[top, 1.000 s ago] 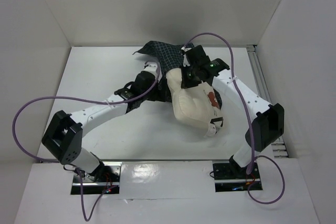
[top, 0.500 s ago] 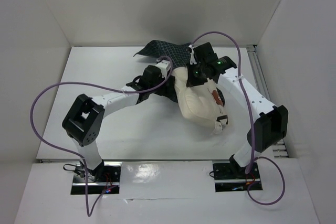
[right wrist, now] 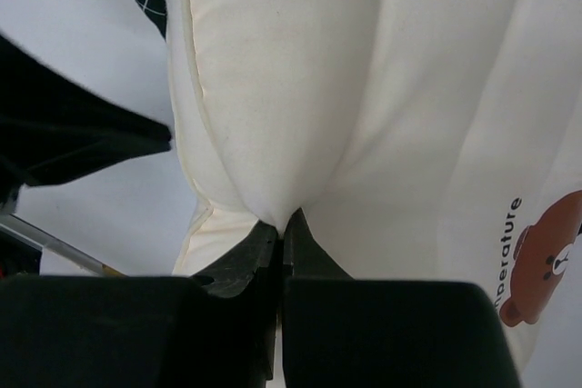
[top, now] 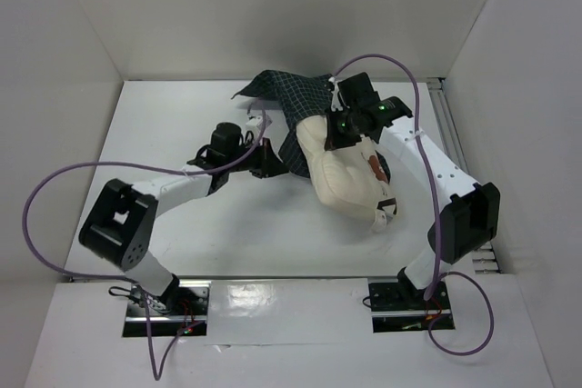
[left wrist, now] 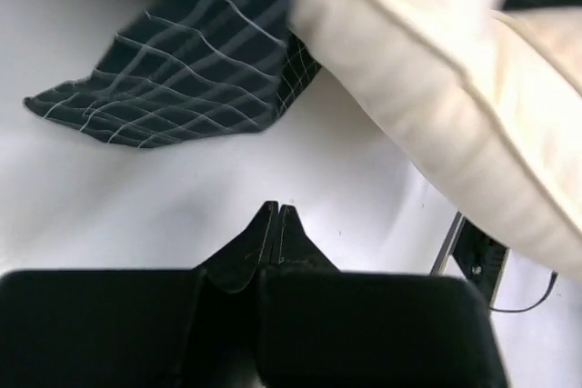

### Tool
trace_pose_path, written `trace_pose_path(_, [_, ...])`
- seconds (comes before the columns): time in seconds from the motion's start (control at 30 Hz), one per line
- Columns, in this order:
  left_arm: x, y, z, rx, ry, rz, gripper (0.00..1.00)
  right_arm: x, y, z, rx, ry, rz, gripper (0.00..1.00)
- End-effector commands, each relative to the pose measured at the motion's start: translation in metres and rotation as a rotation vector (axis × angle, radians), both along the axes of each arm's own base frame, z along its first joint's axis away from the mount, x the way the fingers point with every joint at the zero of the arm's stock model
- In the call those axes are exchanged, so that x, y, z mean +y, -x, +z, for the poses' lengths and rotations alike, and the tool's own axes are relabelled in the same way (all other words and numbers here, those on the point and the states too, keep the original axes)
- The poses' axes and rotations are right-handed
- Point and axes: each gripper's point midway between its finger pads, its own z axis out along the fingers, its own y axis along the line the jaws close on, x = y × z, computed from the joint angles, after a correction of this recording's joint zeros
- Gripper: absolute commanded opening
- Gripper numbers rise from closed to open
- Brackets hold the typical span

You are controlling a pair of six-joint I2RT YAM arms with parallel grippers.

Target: Put the pillow into the pillowcase

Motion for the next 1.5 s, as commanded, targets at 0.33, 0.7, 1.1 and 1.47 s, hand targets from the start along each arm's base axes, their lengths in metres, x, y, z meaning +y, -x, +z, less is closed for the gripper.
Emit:
trace_pose_path(0.33, [0.017,-0.047,0.033,-0.398,-0.271,0.002,0.82,-0.003,-0.005,0.05,-0.129,-0.057,0.042,0.0])
trace_pose_path(0.7, [-0.002,-0.069,0.007,-0.545,-0.285,-0.204,0.86,-0.007,0.0,0.032,-0.087,-0.019,0.05,0.0])
trace_pose_path(1.1, [-0.013,-0.059,0.032,-0.568,0.022,-0.469,0.63,-0.008,-0.005,0.004,-0.023,0.024,0.039,0.0])
trace_pose_path(1.47, [-0.039,-0.021,0.015,-0.479,0.026,-0.496,0.58,-0.008,-0.018,0.019,-0.046,-0.021,0.025,0.0])
